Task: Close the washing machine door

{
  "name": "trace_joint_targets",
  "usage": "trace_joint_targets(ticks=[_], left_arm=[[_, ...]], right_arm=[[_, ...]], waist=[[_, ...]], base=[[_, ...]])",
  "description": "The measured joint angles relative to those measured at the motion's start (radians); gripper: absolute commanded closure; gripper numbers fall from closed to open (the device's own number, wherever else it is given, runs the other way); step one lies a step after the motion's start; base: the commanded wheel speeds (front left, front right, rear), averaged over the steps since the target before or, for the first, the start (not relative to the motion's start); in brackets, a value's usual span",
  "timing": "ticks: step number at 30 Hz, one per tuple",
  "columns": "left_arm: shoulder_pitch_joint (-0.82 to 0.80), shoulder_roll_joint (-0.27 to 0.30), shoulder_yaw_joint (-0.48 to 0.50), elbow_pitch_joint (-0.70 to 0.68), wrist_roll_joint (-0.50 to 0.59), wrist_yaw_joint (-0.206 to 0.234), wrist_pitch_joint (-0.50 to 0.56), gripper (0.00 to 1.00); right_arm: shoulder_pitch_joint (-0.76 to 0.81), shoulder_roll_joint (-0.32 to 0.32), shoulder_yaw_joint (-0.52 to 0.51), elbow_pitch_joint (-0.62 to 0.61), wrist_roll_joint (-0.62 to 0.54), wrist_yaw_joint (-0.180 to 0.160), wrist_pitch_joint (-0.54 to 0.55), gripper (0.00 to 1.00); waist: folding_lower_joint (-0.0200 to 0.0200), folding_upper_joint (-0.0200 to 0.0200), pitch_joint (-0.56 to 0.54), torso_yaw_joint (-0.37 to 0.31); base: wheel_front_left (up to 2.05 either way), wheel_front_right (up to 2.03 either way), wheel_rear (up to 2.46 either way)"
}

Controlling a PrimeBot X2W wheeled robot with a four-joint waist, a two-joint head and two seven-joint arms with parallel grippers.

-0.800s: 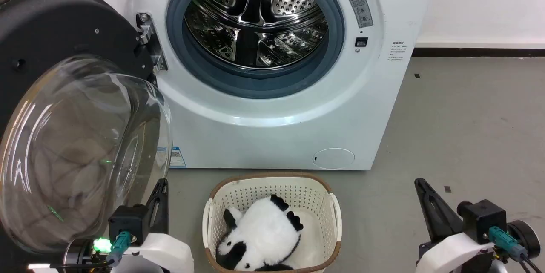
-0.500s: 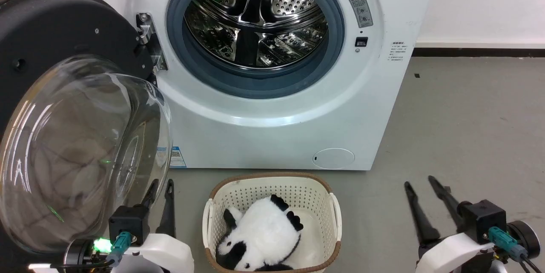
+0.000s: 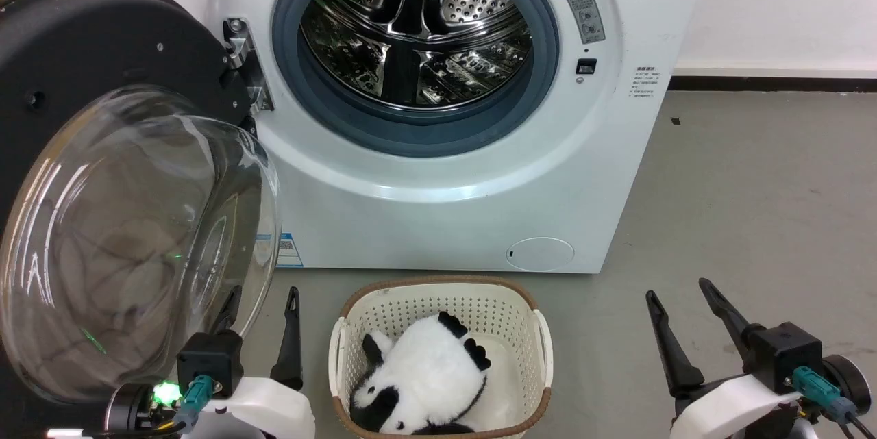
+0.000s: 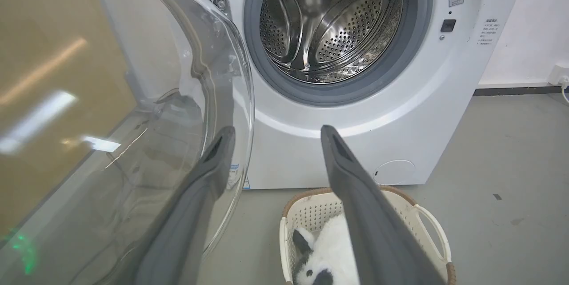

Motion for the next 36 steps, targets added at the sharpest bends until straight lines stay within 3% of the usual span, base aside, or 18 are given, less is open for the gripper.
trace_joint_targets(ticks=[18,36], left_arm=[[0.002,0.000,-0.005,-0.002,-0.009,0.001,-0.039,0.00],[0.016,0.000,-0.013,-0.007,-0.016,0.004,-0.079,0.00]], right_arm=[[0.002,0.000,0.008,-0.008,0.019,0.000,-0.039,0.00],[0.014,0.000,0.022,-0.012,0.054,0.000,-0.078,0.00]], waist=[[0.0001,0.0000,-0.006,0.066],[0.0000,0.0000,-0.014,0.189]], base=[[0.00,0.00,0.00],[0.00,0.00,0.00]])
